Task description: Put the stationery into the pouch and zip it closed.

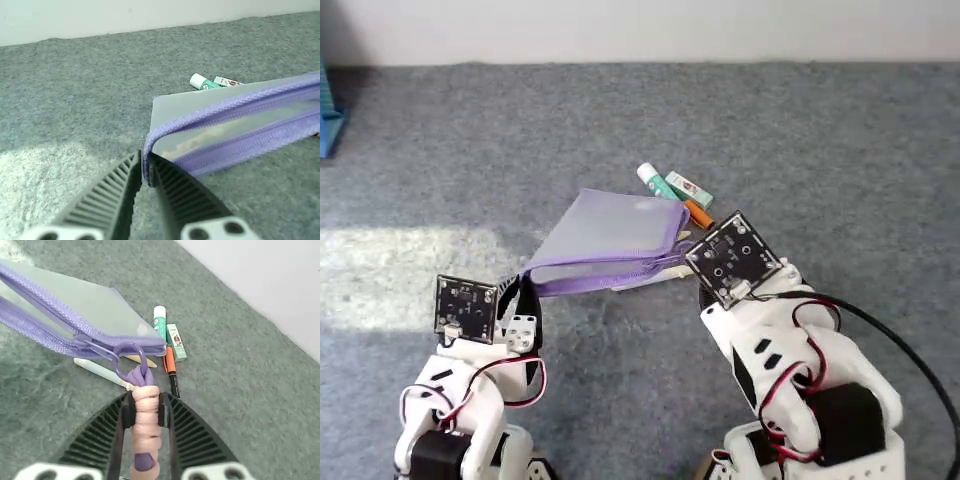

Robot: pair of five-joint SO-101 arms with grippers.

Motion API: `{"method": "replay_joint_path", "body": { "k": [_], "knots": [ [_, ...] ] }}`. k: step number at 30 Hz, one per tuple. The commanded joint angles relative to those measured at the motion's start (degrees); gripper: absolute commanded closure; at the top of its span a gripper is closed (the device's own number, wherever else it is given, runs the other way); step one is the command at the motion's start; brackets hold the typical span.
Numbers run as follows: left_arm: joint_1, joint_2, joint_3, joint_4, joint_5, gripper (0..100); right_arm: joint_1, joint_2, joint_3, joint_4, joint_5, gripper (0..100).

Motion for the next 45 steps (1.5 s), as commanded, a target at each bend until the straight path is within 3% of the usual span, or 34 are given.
{"method": "replay_joint_path", "body": {
  "k": [1,7,18,24,27,36,45],
  "knots": [
    [-1.1,0.1,0.4,0.2,-0.7,95,0.6,-1.5,-3.1,1.3,-2.2,99.1],
    [-1.2,0.1,5.9,-3.4,-0.3,69,-4.4,-1.8,-3.1,3.4,-2.4,99.1],
    [-0.7,0.1,11.9,-13.9,-0.4,79,-5.3,-1.8,-3.3,3.4,-2.3,99.1],
    [8.6,-0.1,15.8,-18.5,-0.6,92,-5.3,-1.8,-3.3,2.9,-2.1,99.1],
    [10.0,-0.1,15.8,-20.3,-0.7,99,-5.3,-1.8,-3.3,2.9,-2.0,99.1],
    [2.0,0.1,1.6,-9.8,-5.5,99,-4.8,-1.1,-2.3,-5.8,-3.2,99.1],
    [-2.5,0.2,-12.3,7.7,-4.5,99,-5.0,7.2,-0.9,-14.1,-18.1,99.1]
  ]
}}
